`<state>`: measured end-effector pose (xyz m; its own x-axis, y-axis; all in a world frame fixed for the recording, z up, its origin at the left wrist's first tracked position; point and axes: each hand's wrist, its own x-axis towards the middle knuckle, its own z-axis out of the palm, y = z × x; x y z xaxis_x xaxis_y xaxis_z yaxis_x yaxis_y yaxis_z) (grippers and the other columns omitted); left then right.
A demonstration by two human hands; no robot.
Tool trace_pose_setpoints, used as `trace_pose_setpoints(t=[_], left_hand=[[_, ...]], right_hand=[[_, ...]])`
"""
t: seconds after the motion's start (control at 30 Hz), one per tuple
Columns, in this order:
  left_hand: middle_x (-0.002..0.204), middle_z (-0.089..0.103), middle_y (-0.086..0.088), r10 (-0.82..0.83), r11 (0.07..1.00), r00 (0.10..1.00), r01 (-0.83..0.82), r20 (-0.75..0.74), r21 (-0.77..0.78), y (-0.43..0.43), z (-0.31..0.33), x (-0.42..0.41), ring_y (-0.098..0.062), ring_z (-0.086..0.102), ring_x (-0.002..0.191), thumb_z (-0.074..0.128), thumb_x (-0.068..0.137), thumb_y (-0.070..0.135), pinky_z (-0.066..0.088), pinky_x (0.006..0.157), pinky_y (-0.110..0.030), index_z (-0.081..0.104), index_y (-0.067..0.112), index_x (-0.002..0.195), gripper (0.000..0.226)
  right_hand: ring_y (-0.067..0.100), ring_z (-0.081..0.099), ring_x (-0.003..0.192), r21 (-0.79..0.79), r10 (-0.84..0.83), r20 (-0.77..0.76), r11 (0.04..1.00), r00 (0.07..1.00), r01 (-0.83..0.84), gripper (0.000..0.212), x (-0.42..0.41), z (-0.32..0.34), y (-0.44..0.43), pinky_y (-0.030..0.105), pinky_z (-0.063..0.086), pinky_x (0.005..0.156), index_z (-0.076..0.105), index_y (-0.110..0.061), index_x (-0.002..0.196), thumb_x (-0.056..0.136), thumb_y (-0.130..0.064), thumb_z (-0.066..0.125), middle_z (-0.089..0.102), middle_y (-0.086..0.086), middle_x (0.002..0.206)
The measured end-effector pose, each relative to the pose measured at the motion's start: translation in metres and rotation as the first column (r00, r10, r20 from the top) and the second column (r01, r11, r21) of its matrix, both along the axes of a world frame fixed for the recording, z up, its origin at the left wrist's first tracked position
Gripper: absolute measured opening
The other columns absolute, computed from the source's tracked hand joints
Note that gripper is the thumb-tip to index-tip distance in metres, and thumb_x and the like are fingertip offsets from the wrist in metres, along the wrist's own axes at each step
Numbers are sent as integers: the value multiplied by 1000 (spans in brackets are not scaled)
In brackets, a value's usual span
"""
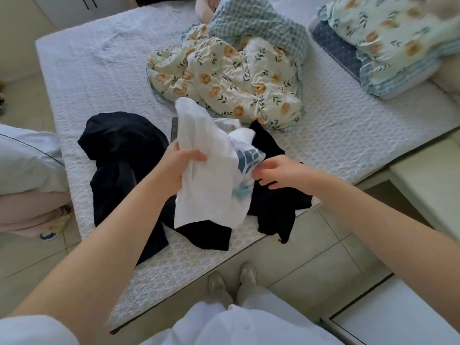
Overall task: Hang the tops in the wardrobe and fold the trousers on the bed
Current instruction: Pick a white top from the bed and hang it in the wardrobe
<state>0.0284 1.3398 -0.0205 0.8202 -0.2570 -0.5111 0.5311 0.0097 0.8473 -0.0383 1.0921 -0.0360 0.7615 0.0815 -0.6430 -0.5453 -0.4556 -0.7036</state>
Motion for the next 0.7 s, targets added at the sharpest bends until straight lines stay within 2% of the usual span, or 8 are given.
trace_pose_setpoints(t=[0.13,0.23,0.37,0.43,0.5,0.57,0.63,0.7], left_hand=[[106,72,-14,-236,957,972,231,7,175,-36,12,-7,-38,68,102,73,67,-3,54,90,-54,67,11,108,44],[97,75,-9,-418,887,908,406,9,219,-52,22,-6,-35,70,95,72,58,5,57,85,-50,70,17,99,42],[86,75,-9,-669,723,742,631,54,282,-71,35,-4,-28,72,80,67,72,-4,58,74,-43,74,14,89,26],[84,74,-9,-750,642,657,698,71,318,-78,40,-1,-24,71,77,65,64,5,57,69,-38,74,11,86,24],[74,72,-2,-790,595,610,735,68,325,-86,42,2,-17,69,70,66,63,4,55,66,-34,74,17,73,18],[61,69,9,-802,582,592,744,81,329,-92,39,5,-6,67,59,64,75,-11,54,58,-26,71,19,65,33],[53,65,16,-821,557,567,769,67,313,-96,36,8,0,64,52,53,83,-20,53,49,-19,71,24,62,52],[55,67,14,-847,515,530,806,30,291,-101,35,12,-2,65,52,50,83,-20,54,50,-20,74,32,52,65]], right_hand=[[20,59,110,10,-281,-22,960,959,281,42,1,2,-33,36,50,96,54,-15,130,95,-38,57,61,5,123],[26,52,119,65,-430,-107,896,896,438,58,-8,0,-49,38,45,101,39,-12,142,95,-40,58,51,8,136],[19,40,123,44,-406,45,914,913,404,83,-25,-6,-66,34,38,97,12,-23,154,89,-9,63,38,1,137],[14,36,123,7,-333,47,943,942,334,92,-37,-4,-68,33,38,99,10,-33,153,84,-10,66,33,-4,130],[21,42,126,-188,-249,60,948,967,256,71,-50,-12,-74,43,42,103,39,-44,137,73,-39,69,40,-2,135],[24,53,110,-333,-203,80,917,976,218,42,-63,-26,-81,45,44,98,62,-28,102,69,-55,60,57,6,118],[16,53,83,-300,-316,149,888,937,347,48,-79,-19,-76,31,43,79,60,-5,85,78,-52,55,60,11,89],[12,46,70,-210,-473,195,835,859,508,40,-98,-3,-67,22,37,64,54,2,80,91,-36,54,54,12,78]])
